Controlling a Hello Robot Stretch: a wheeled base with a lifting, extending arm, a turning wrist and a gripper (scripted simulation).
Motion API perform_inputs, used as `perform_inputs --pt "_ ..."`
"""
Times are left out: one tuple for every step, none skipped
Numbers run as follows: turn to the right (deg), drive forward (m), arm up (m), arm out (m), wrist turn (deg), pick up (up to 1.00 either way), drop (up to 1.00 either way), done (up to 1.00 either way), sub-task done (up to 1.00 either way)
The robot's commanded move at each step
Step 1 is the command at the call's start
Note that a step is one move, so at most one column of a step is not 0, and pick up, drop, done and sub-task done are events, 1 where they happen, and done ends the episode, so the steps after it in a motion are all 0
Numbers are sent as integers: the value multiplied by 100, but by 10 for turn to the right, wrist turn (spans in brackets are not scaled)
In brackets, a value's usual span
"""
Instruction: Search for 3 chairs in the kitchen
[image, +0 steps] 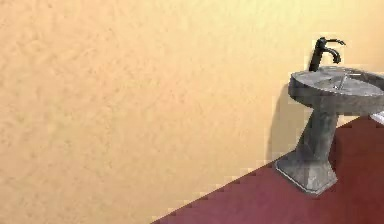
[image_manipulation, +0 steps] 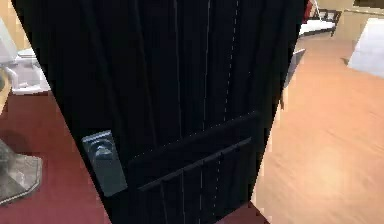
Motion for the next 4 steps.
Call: perform_inputs --pt "450 0 0 0 0 0 0 0 0" --pt "450 0 0 0 0 0 0 0 0" --pt "450 0 0 0 0 0 0 0 0" --pt "90 0 0 0 0 0 0 0 0"
